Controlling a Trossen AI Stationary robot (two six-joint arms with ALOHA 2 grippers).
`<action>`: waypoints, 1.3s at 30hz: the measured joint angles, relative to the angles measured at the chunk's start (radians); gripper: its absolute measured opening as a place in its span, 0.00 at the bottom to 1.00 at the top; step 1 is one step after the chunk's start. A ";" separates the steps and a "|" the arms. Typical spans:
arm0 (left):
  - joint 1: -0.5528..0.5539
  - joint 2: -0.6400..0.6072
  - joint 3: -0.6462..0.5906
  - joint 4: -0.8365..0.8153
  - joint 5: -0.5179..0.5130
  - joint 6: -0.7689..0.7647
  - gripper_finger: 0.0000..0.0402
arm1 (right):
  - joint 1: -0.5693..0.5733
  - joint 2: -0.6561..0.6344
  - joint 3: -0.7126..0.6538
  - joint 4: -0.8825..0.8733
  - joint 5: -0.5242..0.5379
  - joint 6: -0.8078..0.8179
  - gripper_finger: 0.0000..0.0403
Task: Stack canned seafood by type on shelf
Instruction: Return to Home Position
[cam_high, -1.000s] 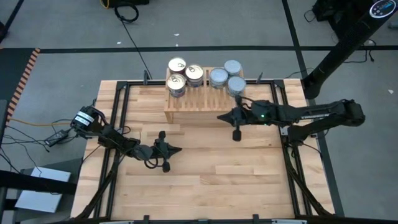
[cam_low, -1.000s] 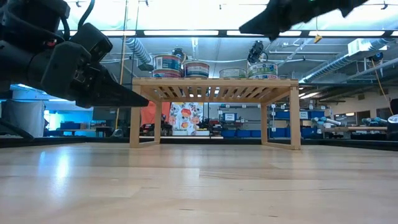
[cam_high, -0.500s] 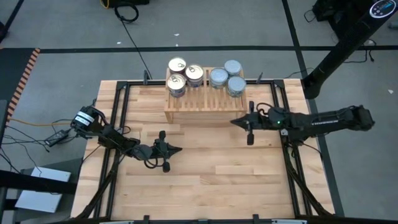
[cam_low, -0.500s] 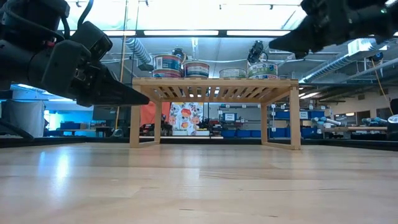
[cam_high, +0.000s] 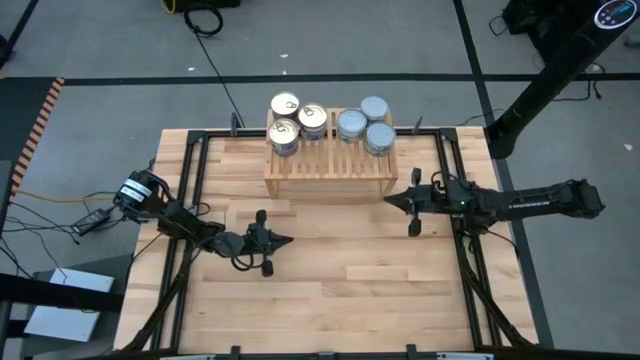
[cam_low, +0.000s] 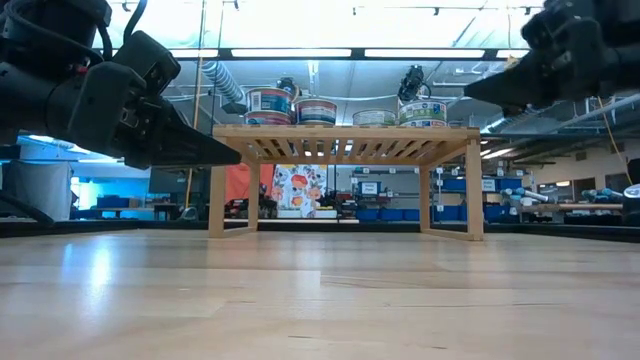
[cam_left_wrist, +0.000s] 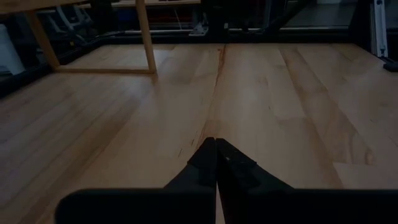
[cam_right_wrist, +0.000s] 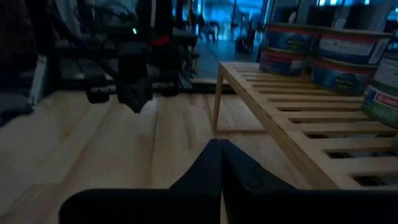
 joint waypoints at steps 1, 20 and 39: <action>0.000 0.000 0.000 0.001 0.000 0.000 0.01 | -0.003 -0.024 -0.026 0.020 -0.007 0.003 0.02; 0.000 0.000 0.000 0.025 0.058 0.023 0.01 | -0.065 -0.463 -0.156 -0.260 -0.075 0.068 0.00; 0.141 -0.408 -0.241 0.025 0.315 0.039 0.00 | -0.065 -0.562 -0.156 -0.302 -0.073 0.060 0.01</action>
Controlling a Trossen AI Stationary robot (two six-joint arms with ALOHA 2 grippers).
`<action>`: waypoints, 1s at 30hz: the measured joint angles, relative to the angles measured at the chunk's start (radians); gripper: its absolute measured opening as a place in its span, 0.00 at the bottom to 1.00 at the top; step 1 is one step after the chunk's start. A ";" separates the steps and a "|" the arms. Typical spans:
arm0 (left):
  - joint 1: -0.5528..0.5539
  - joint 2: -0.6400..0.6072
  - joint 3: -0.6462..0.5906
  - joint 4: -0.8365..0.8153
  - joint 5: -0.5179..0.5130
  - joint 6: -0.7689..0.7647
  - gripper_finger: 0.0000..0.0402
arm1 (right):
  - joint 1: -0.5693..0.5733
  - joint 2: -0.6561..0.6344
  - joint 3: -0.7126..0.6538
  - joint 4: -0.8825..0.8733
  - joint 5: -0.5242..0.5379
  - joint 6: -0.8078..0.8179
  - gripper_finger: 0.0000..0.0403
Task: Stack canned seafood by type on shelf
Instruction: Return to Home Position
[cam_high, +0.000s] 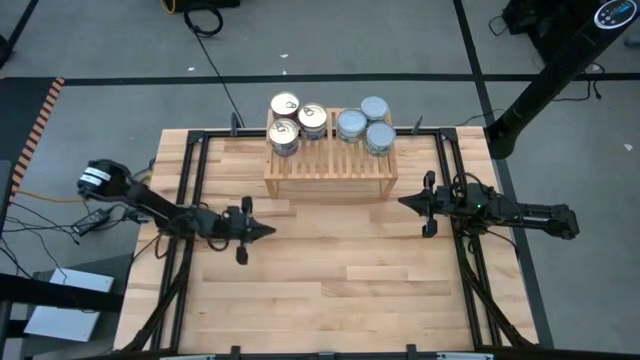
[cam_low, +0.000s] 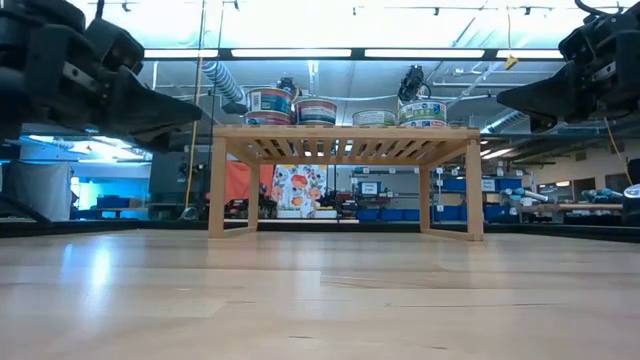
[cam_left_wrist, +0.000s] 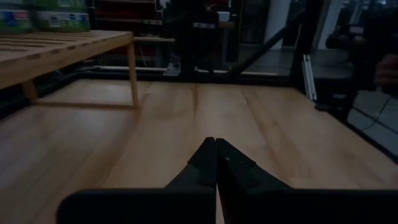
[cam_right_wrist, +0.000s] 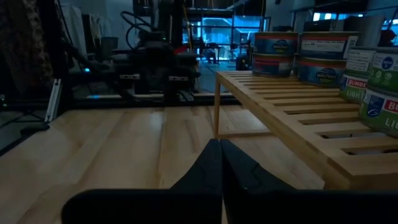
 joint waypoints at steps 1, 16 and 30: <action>0.023 -0.013 -0.008 0.002 0.023 -0.004 0.00 | 0.000 0.000 0.000 0.000 0.000 0.000 0.01; 0.280 -0.355 -0.011 -0.434 0.257 0.106 0.00 | 0.000 0.000 0.000 0.000 0.004 -0.003 0.01; 0.305 -0.858 -0.011 -0.939 0.196 0.194 0.00 | 0.000 0.000 0.000 0.002 0.017 -0.004 0.00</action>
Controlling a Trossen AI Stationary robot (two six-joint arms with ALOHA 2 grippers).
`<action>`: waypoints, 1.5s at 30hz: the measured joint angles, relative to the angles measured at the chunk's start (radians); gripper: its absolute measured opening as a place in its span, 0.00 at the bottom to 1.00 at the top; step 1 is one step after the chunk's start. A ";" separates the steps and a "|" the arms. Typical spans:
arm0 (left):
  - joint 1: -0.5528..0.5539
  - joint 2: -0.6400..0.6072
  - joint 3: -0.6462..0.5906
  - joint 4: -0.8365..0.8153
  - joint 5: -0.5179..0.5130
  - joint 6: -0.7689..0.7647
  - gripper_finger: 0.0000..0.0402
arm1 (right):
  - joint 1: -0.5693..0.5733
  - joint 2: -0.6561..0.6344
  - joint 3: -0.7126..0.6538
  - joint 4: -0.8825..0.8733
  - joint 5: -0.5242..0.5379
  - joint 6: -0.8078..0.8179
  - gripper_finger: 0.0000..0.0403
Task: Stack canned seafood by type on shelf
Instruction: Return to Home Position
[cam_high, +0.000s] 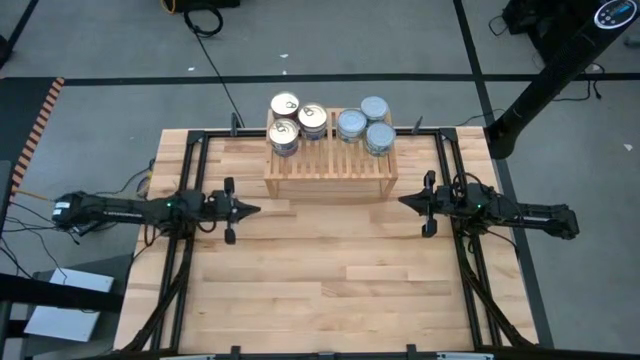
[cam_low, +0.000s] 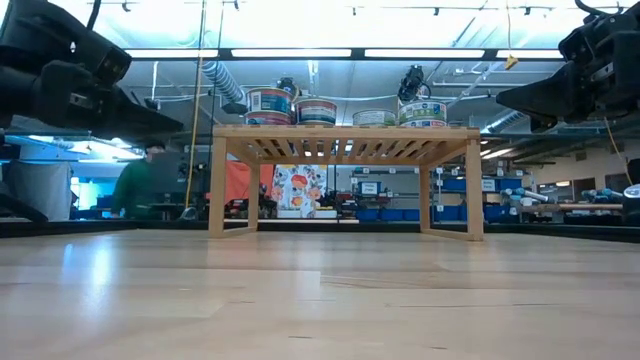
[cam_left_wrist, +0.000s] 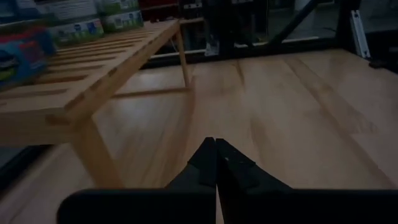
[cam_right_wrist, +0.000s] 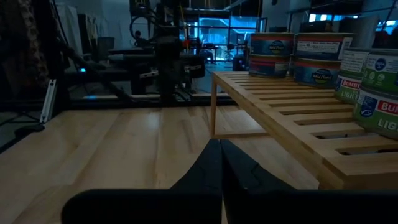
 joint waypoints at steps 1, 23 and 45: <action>0.010 -0.030 0.000 -0.030 0.007 0.000 0.00 | 0.000 0.000 0.000 0.000 0.001 0.000 0.00; 0.182 -0.369 0.000 -0.235 0.042 -0.049 0.00 | -0.014 0.009 0.001 0.006 0.029 -0.001 0.01; 0.182 -0.320 -0.001 -0.238 0.028 -0.083 0.00 | -0.019 0.010 0.001 0.043 0.278 0.027 0.03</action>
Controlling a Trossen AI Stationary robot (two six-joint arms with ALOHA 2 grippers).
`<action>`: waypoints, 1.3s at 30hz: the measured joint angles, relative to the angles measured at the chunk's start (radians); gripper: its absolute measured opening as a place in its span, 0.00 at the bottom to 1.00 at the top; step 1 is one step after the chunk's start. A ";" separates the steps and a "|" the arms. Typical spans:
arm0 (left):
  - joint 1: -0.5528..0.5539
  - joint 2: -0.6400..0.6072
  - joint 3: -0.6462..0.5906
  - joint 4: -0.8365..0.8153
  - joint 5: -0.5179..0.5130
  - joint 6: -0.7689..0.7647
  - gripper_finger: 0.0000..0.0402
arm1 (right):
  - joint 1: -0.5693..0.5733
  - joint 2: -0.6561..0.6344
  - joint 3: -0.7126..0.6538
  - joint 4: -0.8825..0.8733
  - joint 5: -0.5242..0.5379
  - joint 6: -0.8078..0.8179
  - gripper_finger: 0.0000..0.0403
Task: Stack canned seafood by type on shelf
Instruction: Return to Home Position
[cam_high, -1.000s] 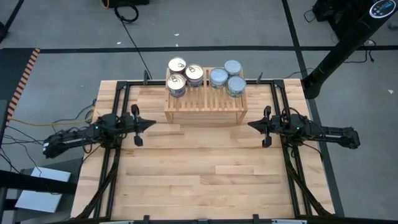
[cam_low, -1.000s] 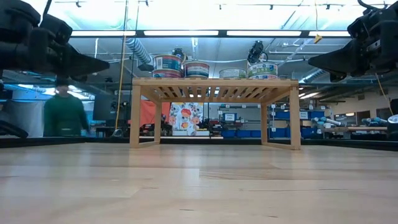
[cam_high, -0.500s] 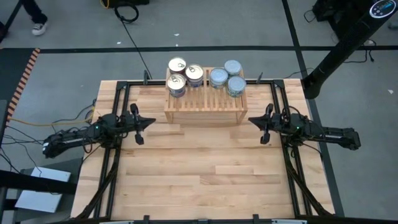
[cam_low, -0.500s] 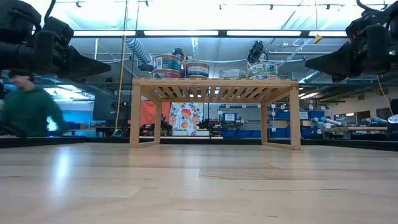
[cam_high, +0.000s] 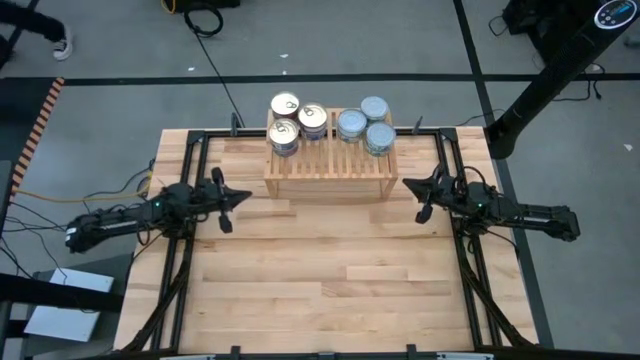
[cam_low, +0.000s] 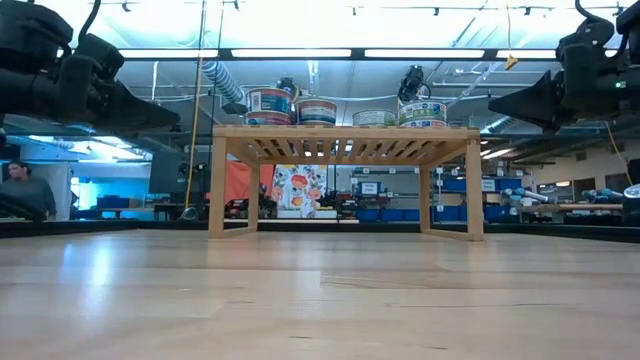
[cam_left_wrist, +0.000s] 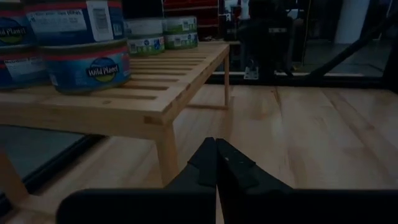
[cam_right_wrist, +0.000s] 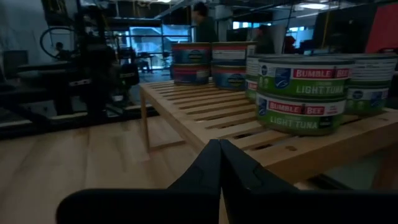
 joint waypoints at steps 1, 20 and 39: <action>0.000 0.006 0.000 0.000 0.000 0.000 0.00 | 0.000 0.000 0.000 0.000 0.006 -0.005 0.03; 0.000 0.094 0.000 0.020 -0.037 -0.073 0.00 | 0.002 0.000 0.000 0.000 0.005 0.017 0.07; 0.000 0.094 0.000 0.027 -0.036 -0.072 0.01 | 0.002 0.000 0.000 0.000 0.004 0.017 0.07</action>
